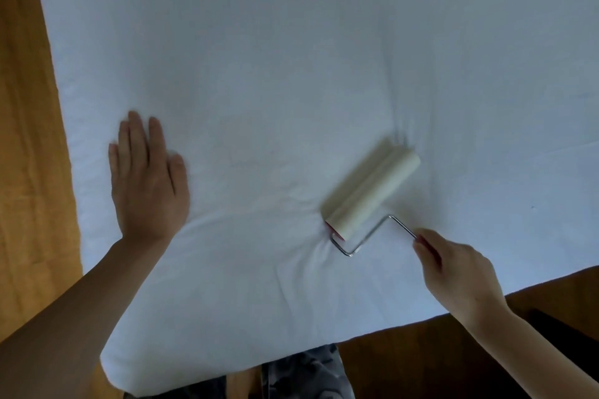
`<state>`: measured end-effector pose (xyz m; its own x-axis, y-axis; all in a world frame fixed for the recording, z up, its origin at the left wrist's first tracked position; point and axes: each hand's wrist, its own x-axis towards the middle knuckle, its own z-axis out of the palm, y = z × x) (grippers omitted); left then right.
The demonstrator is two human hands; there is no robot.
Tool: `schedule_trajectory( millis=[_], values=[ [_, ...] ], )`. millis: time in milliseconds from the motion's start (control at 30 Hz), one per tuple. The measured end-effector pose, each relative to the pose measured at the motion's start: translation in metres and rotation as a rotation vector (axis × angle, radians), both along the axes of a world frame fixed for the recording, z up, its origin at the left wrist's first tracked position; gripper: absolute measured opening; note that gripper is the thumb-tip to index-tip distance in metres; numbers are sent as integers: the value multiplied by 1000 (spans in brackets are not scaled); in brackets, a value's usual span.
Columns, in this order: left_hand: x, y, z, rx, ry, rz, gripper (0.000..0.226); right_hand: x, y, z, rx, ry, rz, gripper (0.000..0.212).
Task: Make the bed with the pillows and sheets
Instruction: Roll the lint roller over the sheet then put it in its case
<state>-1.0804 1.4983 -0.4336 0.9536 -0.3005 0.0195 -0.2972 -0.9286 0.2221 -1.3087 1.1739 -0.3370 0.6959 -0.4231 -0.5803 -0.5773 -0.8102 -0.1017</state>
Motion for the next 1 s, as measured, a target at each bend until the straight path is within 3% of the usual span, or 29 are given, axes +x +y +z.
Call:
schedule_trajectory(
  millis=[133, 333, 533, 633, 767, 900, 1000],
  values=[
    [-1, -2, 2, -10, -5, 2, 53, -40, -12, 12, 7, 18, -40, 6],
    [-5, -2, 2, -12, 3, 1, 54, -81, -25, 32, 27, 78, -58, 8],
    [-15, 5, 2, -2, 19, -19, 54, -85, -17, 35, 50, -144, -156, 49],
    [-23, 13, 2, 0, 36, -34, 55, -54, -2, 23, 33, -326, -105, 56],
    [-36, 25, -1, -29, 30, -36, 52, 17, 36, 9, 75, -558, 10, 38],
    [-48, 36, -2, -71, 24, 15, 51, 96, 73, -9, 101, -580, 85, 31],
    [-60, 42, -2, -94, 46, 68, 52, 146, 100, -10, 201, -495, 200, 32]
  ],
)
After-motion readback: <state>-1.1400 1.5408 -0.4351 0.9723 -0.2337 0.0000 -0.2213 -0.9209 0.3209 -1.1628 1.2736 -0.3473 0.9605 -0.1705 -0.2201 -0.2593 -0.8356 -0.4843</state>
